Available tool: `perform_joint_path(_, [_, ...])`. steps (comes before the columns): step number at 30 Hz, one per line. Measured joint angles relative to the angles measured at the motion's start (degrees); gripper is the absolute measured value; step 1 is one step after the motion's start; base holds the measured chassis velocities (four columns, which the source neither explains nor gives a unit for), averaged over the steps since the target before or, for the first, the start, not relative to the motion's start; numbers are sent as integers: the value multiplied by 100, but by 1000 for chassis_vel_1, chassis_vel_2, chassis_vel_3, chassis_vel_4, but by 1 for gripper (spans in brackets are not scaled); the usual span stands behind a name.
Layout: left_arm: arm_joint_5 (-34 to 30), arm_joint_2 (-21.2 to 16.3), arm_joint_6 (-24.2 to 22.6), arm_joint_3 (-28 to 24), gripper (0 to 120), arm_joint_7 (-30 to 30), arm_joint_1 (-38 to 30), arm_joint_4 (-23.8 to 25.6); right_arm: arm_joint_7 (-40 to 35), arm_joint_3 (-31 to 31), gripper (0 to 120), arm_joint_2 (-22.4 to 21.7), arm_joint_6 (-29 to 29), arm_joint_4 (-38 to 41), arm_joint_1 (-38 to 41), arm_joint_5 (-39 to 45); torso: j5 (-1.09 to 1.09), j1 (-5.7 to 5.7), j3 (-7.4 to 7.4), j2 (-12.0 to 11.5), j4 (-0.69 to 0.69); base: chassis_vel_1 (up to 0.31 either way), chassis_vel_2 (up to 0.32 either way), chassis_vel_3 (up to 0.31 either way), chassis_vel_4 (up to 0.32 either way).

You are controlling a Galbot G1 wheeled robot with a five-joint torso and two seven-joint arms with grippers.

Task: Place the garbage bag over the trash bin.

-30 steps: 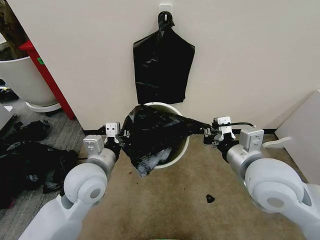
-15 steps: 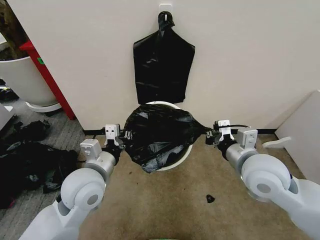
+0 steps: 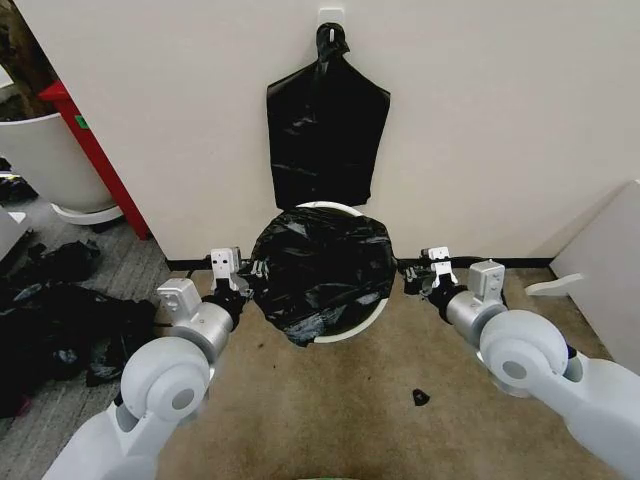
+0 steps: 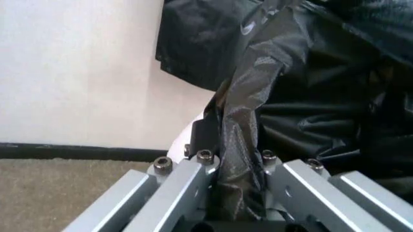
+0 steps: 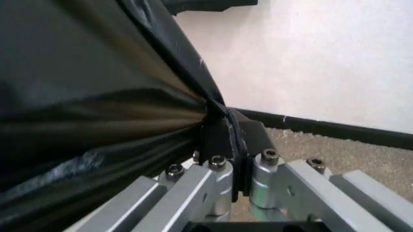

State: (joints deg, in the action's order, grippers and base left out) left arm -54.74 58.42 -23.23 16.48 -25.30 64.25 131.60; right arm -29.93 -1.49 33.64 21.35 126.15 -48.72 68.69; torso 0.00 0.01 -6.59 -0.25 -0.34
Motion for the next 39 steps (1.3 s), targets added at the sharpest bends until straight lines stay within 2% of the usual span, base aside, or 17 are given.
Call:
perform_joint_path(5, [-114,24,15,0,1,-23,-32,-28,-5,1,12,-31,7,47,-10,41,0,0,0,0,0,0,0,0,0])
perform_joint_path(9, [-13,20,-54,-8,1,18,-8,-168,-293,30,30,-98,23,281,-10,54,0,0,0,0,0,0,0,0,0])
perform_joint_path(11, [35,26,-59,-14,1,36,-7,-225,-353,36,33,-122,37,338,-17,74,-1,0,0,0,0,0,0,0,0])
perform_joint_path(15, [139,64,-86,-27,1,30,-41,-493,-683,132,51,-194,58,539,-39,202,-1,0,0,0,0,0,0,0,0])
perform_joint_path(16, [139,64,-86,-27,1,30,-41,-493,-683,132,51,-194,58,539,-39,202,-1,0,0,0,0,0,0,0,0])
perform_joint_path(19, [140,66,-142,-26,1,-40,-48,-550,-847,202,64,-260,67,693,-53,285,0,0,0,0,0,0,0,0,0])
perform_joint_path(21, [140,57,-181,-24,1,-56,-37,-559,-915,237,69,-281,74,766,-53,297,0,0,0,0,0,0,0,0,0])
perform_joint_path(22, [141,39,-226,-21,1,-61,-19,-565,-960,295,77,-302,93,854,-51,304,0,0,0,0,0,0,0,0,0])
perform_joint_path(25, [170,3,-294,-21,1,-62,1,-574,-959,392,84,-348,123,981,-27,304,0,0,0,0,0,0,0,0,0])
perform_joint_path(29, [484,-158,-436,-113,1,61,-20,-582,-470,554,98,-470,77,1261,227,551,-1,0,0,0,0,0,0,0,0])
perform_joint_path(31, [536,-189,-455,-133,1,79,-37,-582,-338,554,99,-481,61,1290,278,563,-1,0,0,0,0,0,0,0,0])
perform_joint_path(37, [738,-416,-537,-241,1,177,-155,-498,1180,89,100,-522,65,1201,1013,-179,1,0,0,0,2,0,0,0,0])
perform_joint_path(39, [748,-446,-566,-294,1,193,-242,-497,1407,14,100,-521,134,1168,1128,-330,0,0,0,0,2,0,0,0,0])
